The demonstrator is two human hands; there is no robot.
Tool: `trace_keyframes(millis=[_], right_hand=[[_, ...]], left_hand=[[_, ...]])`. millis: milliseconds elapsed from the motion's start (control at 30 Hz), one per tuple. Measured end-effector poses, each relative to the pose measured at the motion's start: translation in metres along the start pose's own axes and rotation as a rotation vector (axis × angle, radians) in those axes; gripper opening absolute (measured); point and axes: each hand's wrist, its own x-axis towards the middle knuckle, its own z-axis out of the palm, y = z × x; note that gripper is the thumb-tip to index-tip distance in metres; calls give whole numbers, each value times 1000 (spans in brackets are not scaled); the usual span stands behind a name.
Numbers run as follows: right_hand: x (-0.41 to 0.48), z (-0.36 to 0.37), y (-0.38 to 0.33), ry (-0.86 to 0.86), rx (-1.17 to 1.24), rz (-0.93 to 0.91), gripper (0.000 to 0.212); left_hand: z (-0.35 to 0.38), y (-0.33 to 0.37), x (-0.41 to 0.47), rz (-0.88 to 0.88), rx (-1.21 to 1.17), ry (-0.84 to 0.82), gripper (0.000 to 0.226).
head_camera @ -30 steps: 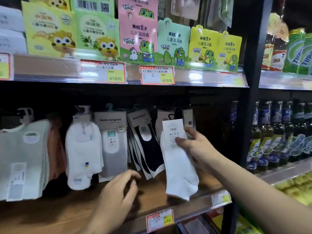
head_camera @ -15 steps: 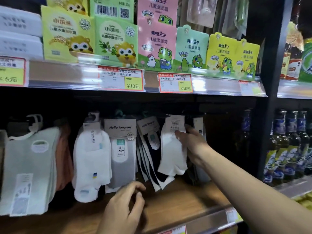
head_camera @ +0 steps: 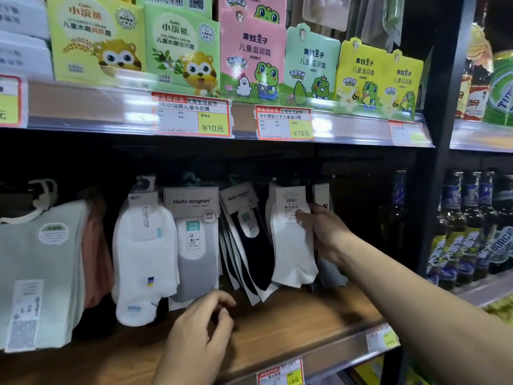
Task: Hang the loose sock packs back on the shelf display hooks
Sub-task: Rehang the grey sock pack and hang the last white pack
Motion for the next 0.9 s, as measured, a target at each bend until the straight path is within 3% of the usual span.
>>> trace_keyframes(millis=[333,733,900], right_hand=[[-3,-9,-2,-10,-2,27,18],[-17,-3,-5,-26,20,-26,21],[-29,-6,-11,-152,181,-40,32]], left_hand=[[0,1,-1,-15,-10,0,20],[-1,3,0,8,9,12,22],[0,4,0,13,29,7,22]])
